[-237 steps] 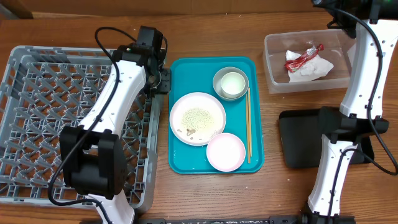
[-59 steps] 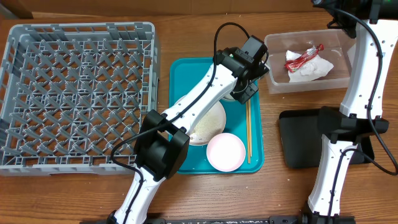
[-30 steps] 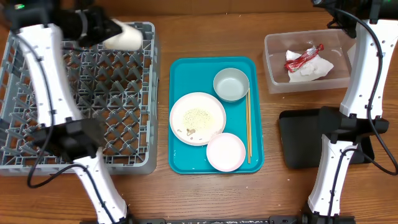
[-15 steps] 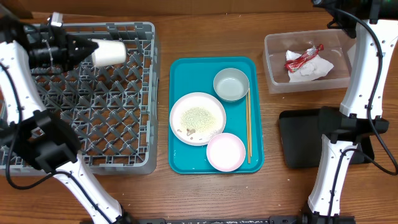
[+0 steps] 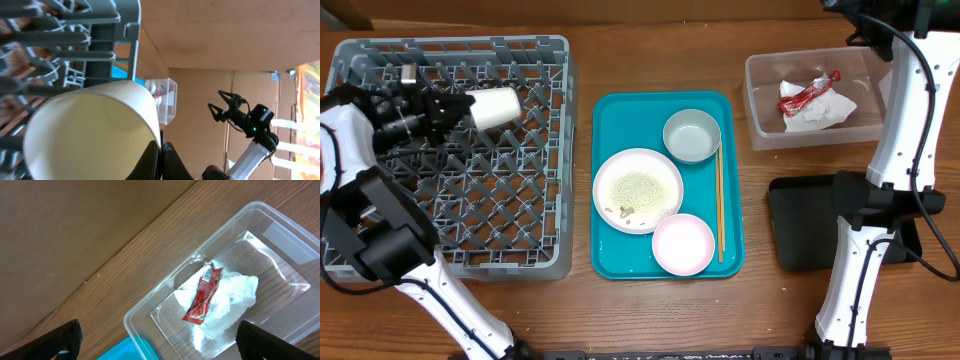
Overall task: Sort waste into correct bins and load items into the dishwasher
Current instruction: 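Carry the small white bowl with the left gripper over the rack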
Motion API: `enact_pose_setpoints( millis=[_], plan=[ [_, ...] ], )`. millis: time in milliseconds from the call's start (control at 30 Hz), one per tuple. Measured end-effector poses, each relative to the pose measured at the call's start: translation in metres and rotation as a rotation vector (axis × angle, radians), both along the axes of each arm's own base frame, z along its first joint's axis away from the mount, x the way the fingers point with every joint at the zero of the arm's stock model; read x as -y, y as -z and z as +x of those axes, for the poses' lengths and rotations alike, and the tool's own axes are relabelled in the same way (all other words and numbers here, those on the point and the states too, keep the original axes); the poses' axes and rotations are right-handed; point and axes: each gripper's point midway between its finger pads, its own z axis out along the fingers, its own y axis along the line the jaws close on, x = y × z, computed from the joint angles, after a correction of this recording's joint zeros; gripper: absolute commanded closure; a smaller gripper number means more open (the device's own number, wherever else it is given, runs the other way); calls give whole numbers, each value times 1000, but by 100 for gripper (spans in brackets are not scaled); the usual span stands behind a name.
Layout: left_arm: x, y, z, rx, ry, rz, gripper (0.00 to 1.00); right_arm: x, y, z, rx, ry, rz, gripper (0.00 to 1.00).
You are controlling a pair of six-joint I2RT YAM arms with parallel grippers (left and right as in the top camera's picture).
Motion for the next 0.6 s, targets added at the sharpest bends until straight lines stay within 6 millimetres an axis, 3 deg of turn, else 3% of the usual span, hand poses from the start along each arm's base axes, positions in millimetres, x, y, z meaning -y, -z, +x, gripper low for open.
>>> enact_pose_setpoints(
  millis=[167,600],
  plan=[
    [8,-2,6,60,20,7,96,0,0,0,0,0,1,0],
    [-2,8,20,161,26,140,96,0,0,0,0,1,0,0]
  ],
)
